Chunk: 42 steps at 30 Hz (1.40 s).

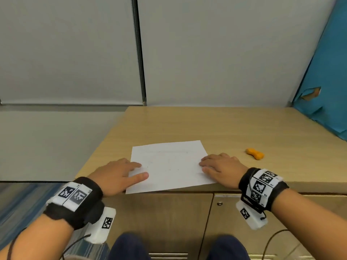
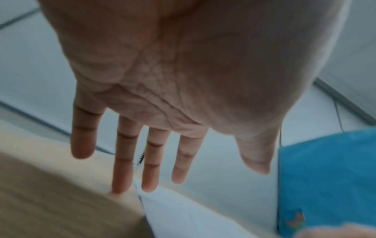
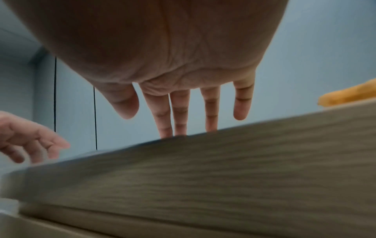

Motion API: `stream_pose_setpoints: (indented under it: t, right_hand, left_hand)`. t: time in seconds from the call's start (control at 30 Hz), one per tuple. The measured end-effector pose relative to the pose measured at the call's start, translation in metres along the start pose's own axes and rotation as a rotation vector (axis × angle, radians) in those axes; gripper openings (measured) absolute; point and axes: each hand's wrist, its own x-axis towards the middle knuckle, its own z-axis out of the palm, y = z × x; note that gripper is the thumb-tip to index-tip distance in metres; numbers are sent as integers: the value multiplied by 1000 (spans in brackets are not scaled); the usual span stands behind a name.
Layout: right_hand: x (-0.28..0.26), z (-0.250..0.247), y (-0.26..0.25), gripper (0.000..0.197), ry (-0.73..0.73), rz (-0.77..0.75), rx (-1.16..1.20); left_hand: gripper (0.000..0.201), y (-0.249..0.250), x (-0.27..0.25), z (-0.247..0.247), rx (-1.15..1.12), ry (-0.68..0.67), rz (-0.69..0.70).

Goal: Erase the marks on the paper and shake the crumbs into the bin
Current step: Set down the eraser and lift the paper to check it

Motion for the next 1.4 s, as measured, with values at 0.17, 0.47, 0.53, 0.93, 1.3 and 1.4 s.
stream_pose_setpoints:
  t: [0.17,0.47,0.53,0.93,1.3,1.4]
  right_hand:
    - [-2,-1,1,58,48,9,128]
    - [-18,16,-30,48,29,32,79]
    - [-23,16,-32,48,59,12,124]
    - [-47,40,-54,36,54,359,1343]
    - [-12,63,-113,35,-224,204,1796]
    - [-9,72,-128,34,-259,162,1731]
  left_hand:
    - [70,-41,-33,-8,-400,175,-204]
    - [68,-38,-33,50,-1224,190,-210]
    - [60,-41,-31,48,-1338,230,-167]
    - [102,-86,-53,61,-1364,93,23]
    - [64,-128,-110,86,-1438,142,-20]
    - [54,-137,-125,92,-1416,211,-87]
